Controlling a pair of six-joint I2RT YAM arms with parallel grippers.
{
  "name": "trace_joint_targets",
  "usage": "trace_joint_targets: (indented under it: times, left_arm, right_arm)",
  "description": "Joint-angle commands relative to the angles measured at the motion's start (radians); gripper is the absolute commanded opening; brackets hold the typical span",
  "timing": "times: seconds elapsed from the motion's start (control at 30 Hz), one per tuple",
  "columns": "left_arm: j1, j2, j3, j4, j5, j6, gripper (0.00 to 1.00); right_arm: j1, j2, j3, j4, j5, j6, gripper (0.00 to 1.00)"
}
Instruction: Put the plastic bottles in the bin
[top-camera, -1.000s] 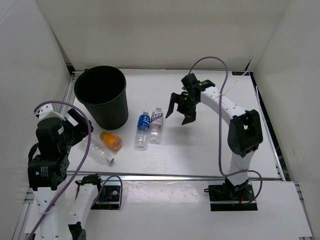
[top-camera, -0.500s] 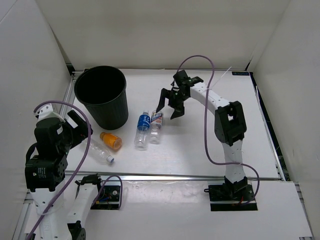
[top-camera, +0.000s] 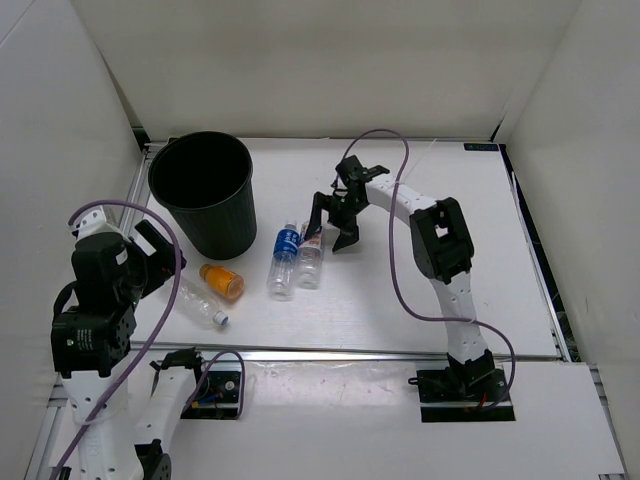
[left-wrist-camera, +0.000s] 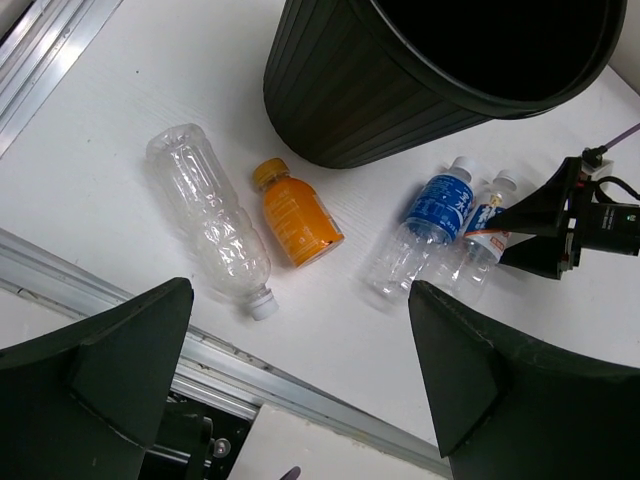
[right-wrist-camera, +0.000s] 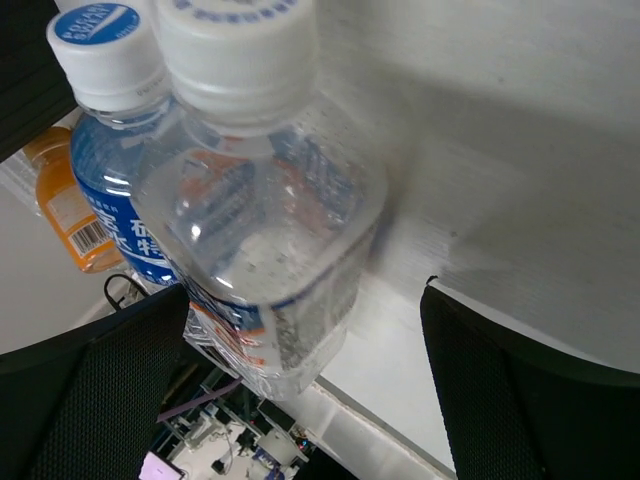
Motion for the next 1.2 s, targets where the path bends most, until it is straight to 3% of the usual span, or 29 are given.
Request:
trace_joint_targets:
  times: [0.0, 0.2, 0.27, 0.3, 0.37, 0.57, 0.63, 0.67, 0.8, 1.0, 1.03, 1.17]
  left_arm:
    - [-0.005, 0.011, 0.01, -0.019, -0.008, -0.018, 1.0]
    - [-0.005, 0.02, 0.034, -0.039, -0.045, -0.018, 1.0]
    - [-0.005, 0.02, 0.034, -0.039, -0.045, -0.018, 1.0]
    - [-0.005, 0.02, 0.034, -0.039, -0.045, -0.018, 1.0]
    - [-0.005, 0.02, 0.024, -0.039, -0.045, -0.018, 1.0]
    - [-0.005, 0.02, 0.048, -0.039, -0.075, -0.009, 1.0]
    - [-0.005, 0.02, 0.065, -0.039, -0.101, -0.009, 1.0]
    - [-0.005, 0.02, 0.079, -0.039, -0.102, -0.009, 1.0]
    - [-0.005, 0.02, 0.115, -0.039, -0.138, 0.023, 1.0]
    - [-0.005, 0.02, 0.076, 0.012, -0.111, 0.065, 1.0]
    - [-0.005, 0.02, 0.076, 0.012, -0.111, 0.065, 1.0]
    - [-0.005, 0.057, 0.085, 0.012, -0.1, 0.088, 1.0]
  right_arm:
    - [0.01, 0.035, 0.051, 0.017, -0.02, -0.011, 1.0]
    - [0.01, 0.075, 0.009, 0.026, -0.048, 0.028, 1.0]
    - [0.01, 0.084, -0.017, 0.026, -0.048, 0.028, 0.96]
    - [0.01, 0.084, -0.026, 0.026, -0.048, 0.028, 0.91]
    - [0.01, 0.074, -0.044, 0.026, -0.032, 0.028, 0.71]
    - [-0.033, -0.067, -0.129, 0.012, 0.085, 0.037, 0.4]
    - [-0.048, -0.132, -0.129, 0.0, 0.139, 0.055, 0.34]
    - [-0.064, -0.202, -0.101, 0.0, 0.148, 0.064, 0.28]
    - [-0.074, -0.316, 0.104, 0.044, 0.149, 0.12, 0.22]
    - [-0.018, -0.241, 0.517, 0.231, 0.102, 0.176, 0.14]
    - [0.01, -0.227, 0.569, 0.326, 0.102, 0.176, 0.14]
    - [0.076, -0.167, 0.569, 0.592, 0.112, 0.219, 0.14]
